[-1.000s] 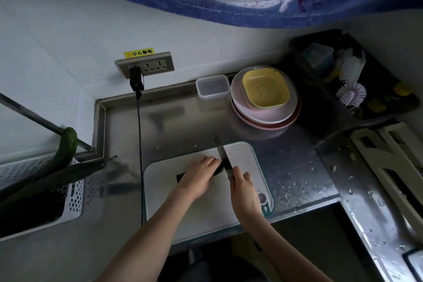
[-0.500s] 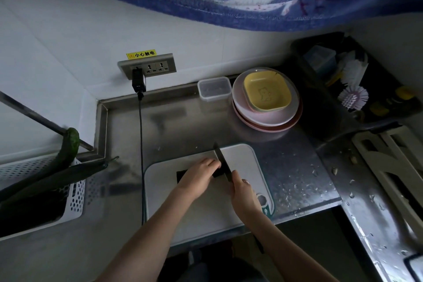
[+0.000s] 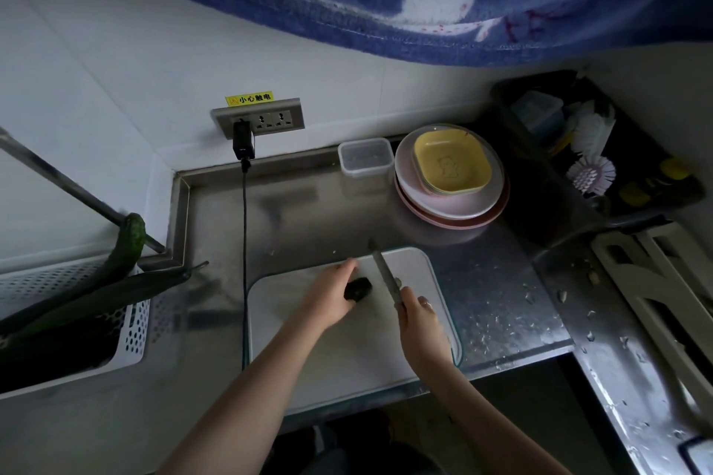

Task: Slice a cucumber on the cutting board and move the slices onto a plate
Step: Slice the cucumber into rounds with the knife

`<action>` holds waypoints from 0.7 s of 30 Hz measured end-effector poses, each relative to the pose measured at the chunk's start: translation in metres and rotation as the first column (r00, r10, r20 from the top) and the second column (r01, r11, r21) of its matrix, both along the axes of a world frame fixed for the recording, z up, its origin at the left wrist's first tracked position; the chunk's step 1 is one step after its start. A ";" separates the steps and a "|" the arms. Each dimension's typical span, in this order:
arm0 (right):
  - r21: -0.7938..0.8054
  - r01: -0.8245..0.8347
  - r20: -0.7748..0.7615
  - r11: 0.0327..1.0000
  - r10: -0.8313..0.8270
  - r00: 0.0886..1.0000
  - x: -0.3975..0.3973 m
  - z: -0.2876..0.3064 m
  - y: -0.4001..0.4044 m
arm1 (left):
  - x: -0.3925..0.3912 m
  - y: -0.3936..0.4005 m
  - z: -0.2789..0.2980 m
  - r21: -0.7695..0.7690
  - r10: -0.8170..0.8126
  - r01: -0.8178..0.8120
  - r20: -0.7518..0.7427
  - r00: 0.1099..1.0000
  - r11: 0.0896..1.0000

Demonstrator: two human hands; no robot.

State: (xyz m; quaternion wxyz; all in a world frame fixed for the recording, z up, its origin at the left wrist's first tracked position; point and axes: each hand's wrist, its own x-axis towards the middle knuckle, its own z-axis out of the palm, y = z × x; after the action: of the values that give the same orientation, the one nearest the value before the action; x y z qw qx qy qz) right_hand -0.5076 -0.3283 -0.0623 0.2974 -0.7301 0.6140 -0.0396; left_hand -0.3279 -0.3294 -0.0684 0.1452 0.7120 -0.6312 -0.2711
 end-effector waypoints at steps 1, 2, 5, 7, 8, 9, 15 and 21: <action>-0.024 -0.026 -0.027 0.999 0.025 0.999 0.001 0.001 0.001 | 0.002 0.000 0.002 0.010 0.027 -0.027 -0.007 1.000 1.000; -0.043 -0.048 -0.058 0.998 0.045 0.997 0.002 0.003 0.003 | 0.004 0.000 0.003 0.020 0.050 -0.050 -0.012 0.999 0.999; -0.088 -0.112 -0.193 0.990 0.093 0.977 0.002 0.007 0.006 | 0.011 0.004 0.004 0.021 0.132 -0.132 -0.049 0.990 0.991; -0.125 -0.170 -0.282 0.978 0.129 0.951 -0.002 0.008 0.006 | 0.012 0.007 0.009 -0.064 0.214 -0.216 -0.037 0.976 0.974; -0.133 -0.195 -0.316 0.972 0.145 0.938 -0.005 0.008 0.006 | 0.011 0.008 0.013 -0.118 0.263 -0.266 -0.041 0.964 0.957; -0.136 -0.217 -0.342 0.967 0.160 0.926 -0.007 0.008 0.006 | 0.009 0.008 0.017 -0.156 0.309 -0.316 -0.067 0.949 0.936; -0.163 -0.029 -0.391 0.986 -0.038 0.920 -0.016 0.003 0.003 | 0.002 0.005 0.020 -0.064 0.324 -0.323 0.005 0.946 0.944; -0.137 0.066 -0.444 0.988 -0.121 0.888 -0.031 -0.011 -0.008 | 0.010 0.020 0.000 0.256 0.162 -0.208 0.190 0.968 0.944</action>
State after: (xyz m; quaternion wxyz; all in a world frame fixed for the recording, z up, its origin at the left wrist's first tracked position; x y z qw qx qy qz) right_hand -0.5387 -0.3366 -0.0737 0.1009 -0.7052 0.6972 0.0802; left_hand -0.3175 -0.3097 -0.0680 0.0172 0.8016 -0.5277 -0.2805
